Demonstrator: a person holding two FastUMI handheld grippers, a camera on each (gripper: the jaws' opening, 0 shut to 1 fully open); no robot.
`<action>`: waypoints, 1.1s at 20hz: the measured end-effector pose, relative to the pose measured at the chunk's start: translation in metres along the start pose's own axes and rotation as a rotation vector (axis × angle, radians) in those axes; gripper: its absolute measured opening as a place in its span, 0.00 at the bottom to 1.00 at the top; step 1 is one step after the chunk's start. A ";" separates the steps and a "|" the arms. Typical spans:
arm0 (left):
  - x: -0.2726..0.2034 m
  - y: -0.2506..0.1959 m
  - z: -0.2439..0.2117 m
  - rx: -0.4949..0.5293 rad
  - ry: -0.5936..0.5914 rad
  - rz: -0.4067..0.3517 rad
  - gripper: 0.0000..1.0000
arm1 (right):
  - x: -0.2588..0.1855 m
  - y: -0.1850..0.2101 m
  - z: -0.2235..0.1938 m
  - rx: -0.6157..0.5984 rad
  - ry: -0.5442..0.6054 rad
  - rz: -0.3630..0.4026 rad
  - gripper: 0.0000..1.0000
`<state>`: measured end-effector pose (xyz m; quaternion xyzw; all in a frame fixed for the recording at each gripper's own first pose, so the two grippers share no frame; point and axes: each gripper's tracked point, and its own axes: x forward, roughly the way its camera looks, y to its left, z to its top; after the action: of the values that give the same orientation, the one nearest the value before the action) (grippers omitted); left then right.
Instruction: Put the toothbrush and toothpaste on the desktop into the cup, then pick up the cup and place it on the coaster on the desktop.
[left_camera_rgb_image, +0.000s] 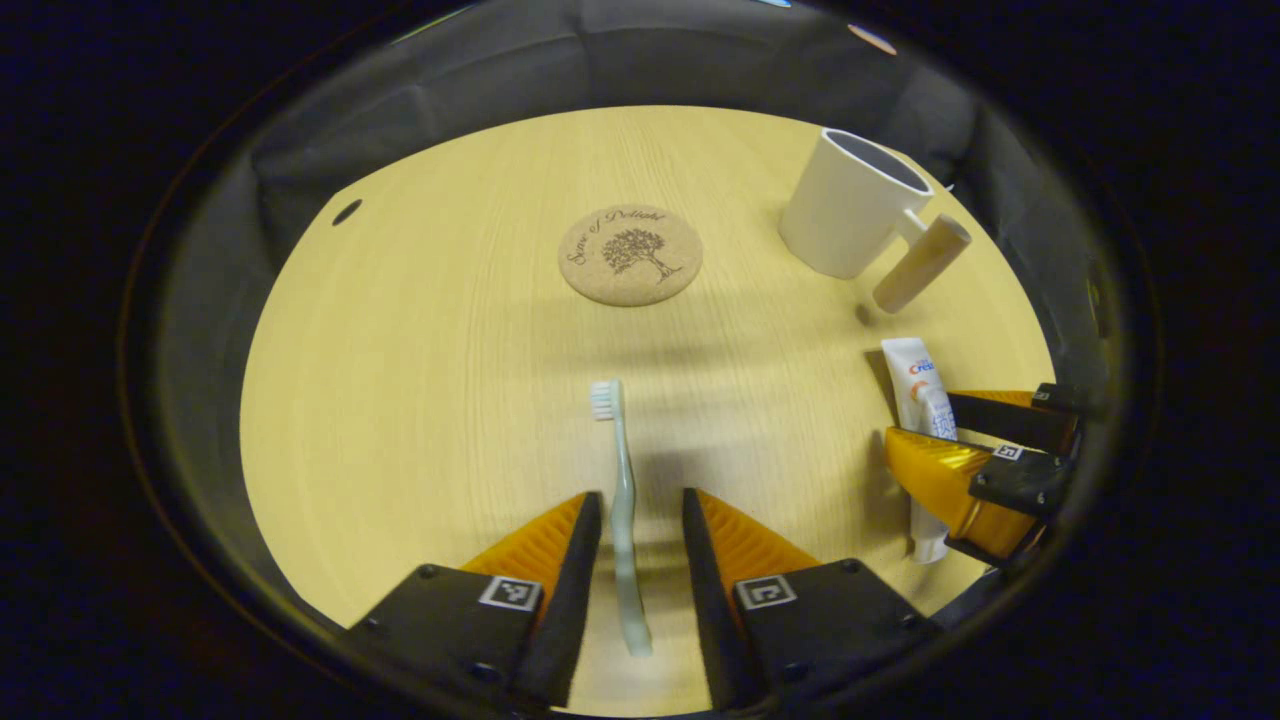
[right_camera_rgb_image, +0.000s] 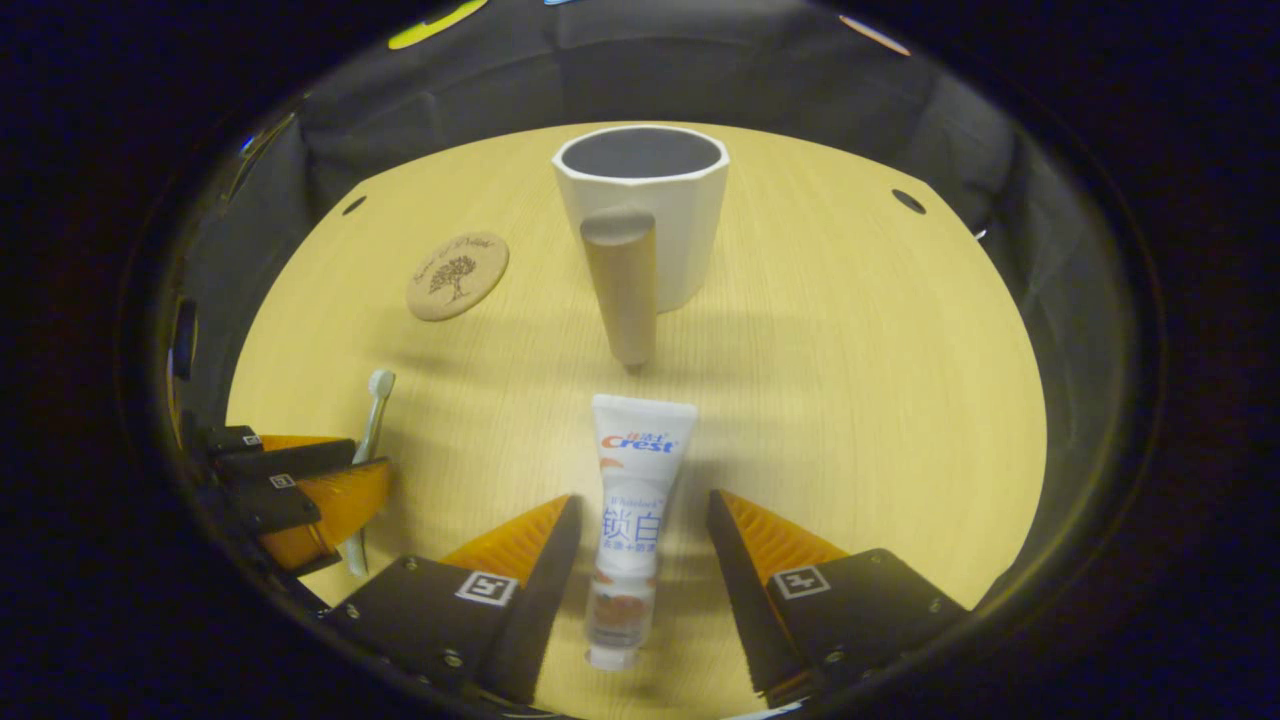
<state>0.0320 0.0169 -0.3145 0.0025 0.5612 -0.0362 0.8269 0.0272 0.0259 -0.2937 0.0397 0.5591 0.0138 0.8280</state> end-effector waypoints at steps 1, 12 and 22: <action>-0.001 -0.001 -0.001 0.007 0.002 -0.001 0.51 | -0.002 -0.001 -0.002 0.017 0.009 -0.002 0.56; -0.003 0.002 0.001 0.034 -0.061 -0.021 0.11 | -0.007 -0.007 0.001 0.119 0.000 0.127 0.18; -0.036 0.000 0.024 -0.002 -0.276 -0.100 0.08 | -0.034 0.000 0.019 0.124 -0.152 0.236 0.17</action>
<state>0.0412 0.0181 -0.2723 -0.0316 0.4418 -0.0768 0.8932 0.0323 0.0231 -0.2551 0.1570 0.4862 0.0735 0.8565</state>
